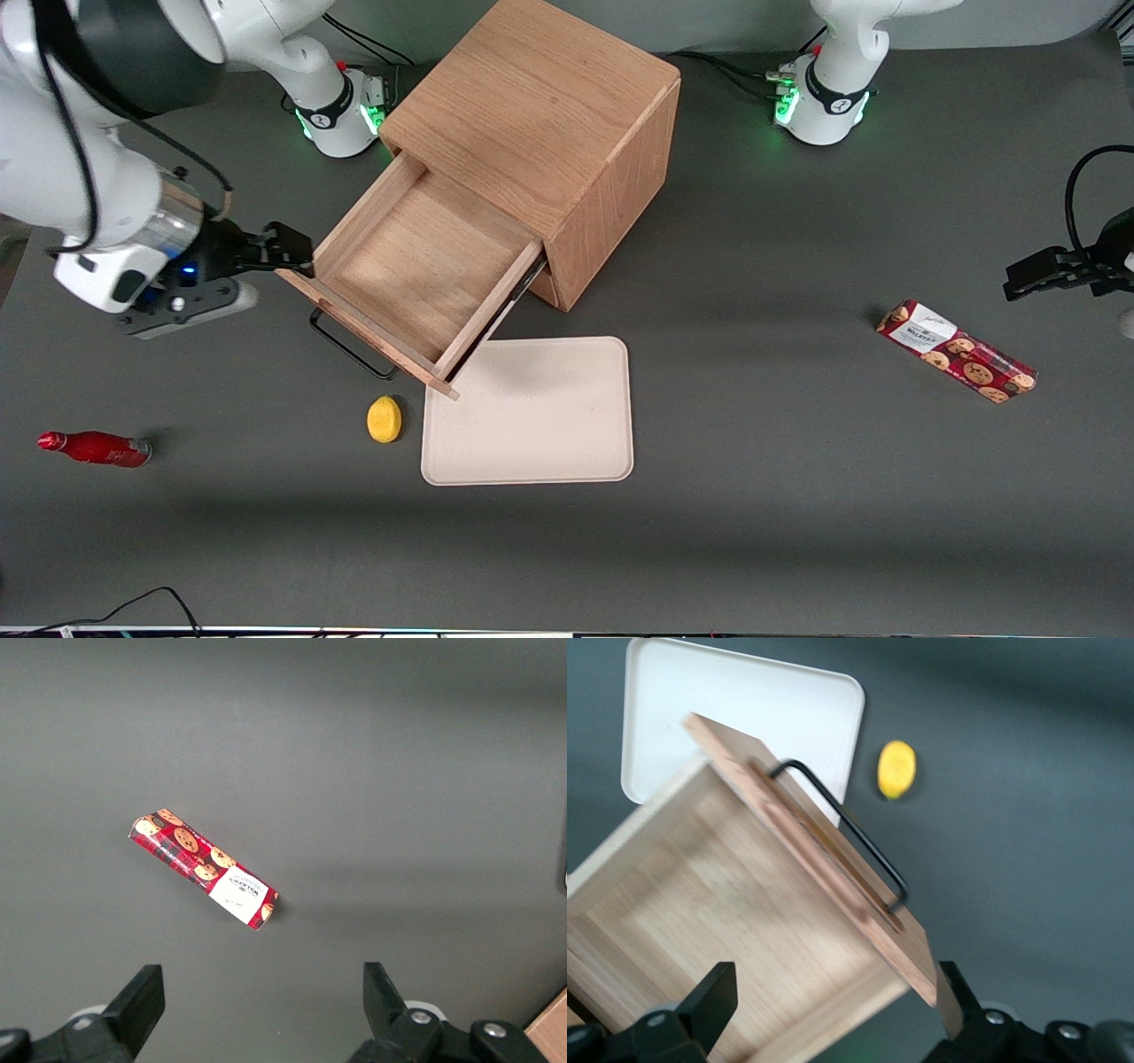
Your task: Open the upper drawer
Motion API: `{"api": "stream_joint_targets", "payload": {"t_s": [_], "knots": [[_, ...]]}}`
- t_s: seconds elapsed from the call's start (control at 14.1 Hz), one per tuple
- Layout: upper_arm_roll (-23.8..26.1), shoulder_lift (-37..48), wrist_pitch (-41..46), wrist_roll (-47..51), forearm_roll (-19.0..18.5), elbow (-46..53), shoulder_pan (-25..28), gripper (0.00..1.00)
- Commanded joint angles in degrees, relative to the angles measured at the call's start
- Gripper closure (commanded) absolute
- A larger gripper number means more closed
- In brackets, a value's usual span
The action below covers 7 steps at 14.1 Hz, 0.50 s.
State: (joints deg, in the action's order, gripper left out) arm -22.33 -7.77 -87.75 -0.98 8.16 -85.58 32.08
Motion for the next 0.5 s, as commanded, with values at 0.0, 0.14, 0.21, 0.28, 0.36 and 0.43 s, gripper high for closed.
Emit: {"api": "stream_joint_targets", "payload": {"t_s": [0.0, 0.14, 0.21, 0.28, 0.36, 0.43], "knots": [[3.15, 8.19, -0.75, 8.59, -5.76, -8.80, -2.71, 0.00], [13.23, 10.66, -0.66, 9.60, -9.29, -10.83, -13.83, 0.00], [16.41, 11.45, -0.75, 8.99, -9.30, -12.06, -18.85, 0.00], [17.49, 12.24, -1.36, 8.72, -9.30, -13.20, -22.12, 0.00], [17.50, 12.51, -1.54, 8.63, -9.30, -14.08, -23.55, 0.00], [17.50, 12.86, -2.06, 8.54, -9.39, -14.79, -25.13, 0.00]]}}
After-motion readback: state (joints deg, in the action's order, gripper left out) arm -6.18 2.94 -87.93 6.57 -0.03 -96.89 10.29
